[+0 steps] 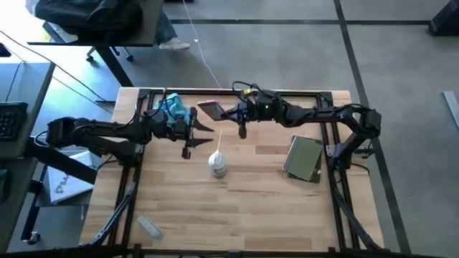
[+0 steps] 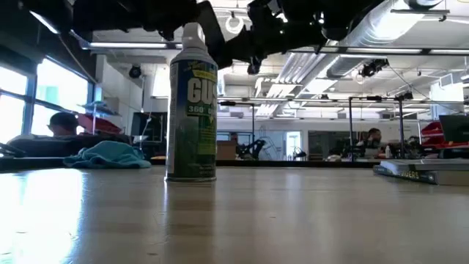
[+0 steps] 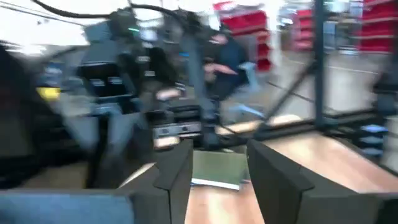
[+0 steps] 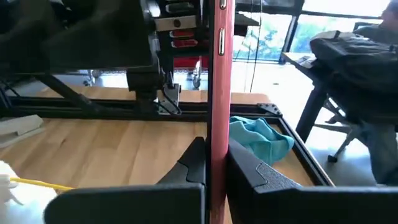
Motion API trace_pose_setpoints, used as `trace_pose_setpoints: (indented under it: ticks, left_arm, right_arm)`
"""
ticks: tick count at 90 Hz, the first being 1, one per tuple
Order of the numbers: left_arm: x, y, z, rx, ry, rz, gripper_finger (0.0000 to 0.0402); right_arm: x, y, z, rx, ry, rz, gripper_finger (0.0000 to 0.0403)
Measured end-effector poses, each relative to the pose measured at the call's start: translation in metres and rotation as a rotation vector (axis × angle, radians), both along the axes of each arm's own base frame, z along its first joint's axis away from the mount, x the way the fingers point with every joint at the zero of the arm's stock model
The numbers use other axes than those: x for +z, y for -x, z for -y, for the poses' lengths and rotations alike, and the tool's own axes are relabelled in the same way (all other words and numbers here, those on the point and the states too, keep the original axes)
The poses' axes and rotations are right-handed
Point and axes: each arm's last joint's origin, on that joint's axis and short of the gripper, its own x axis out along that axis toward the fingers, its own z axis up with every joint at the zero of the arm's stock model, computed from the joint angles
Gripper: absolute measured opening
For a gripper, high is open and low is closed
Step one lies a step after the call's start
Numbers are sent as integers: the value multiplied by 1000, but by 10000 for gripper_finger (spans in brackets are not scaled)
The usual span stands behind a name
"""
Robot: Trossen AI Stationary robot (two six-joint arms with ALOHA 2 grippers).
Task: Apply microfiber cloth
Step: Spray the back and front of the pink cellphone using the blue spray bottle
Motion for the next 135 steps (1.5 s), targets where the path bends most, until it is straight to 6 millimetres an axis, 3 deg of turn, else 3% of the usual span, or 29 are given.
trace_pose_setpoints:
  ticks: [20,31,40,53,80,135]
  left_arm:
    - [-7,-8,8,-41,25,-39,80]
    - [-19,-18,6,43,71,-88,58]
    - [-29,-25,2,59,99,-129,33]
    - [-22,-32,1,28,101,-114,3]
    - [-22,-34,3,-27,108,-273,0]
    - [-19,-28,0,-26,68,-291,0]
  right_arm:
    - [-25,35,-8,-84,-64,189,0]
    - [-41,46,-9,-110,-74,147,0]
    - [-48,46,-9,-111,-83,100,0]
    - [-51,45,-10,-98,-88,69,0]
    - [-55,45,-14,-54,-102,32,0]
    - [-59,43,-24,-30,-117,-8,0]
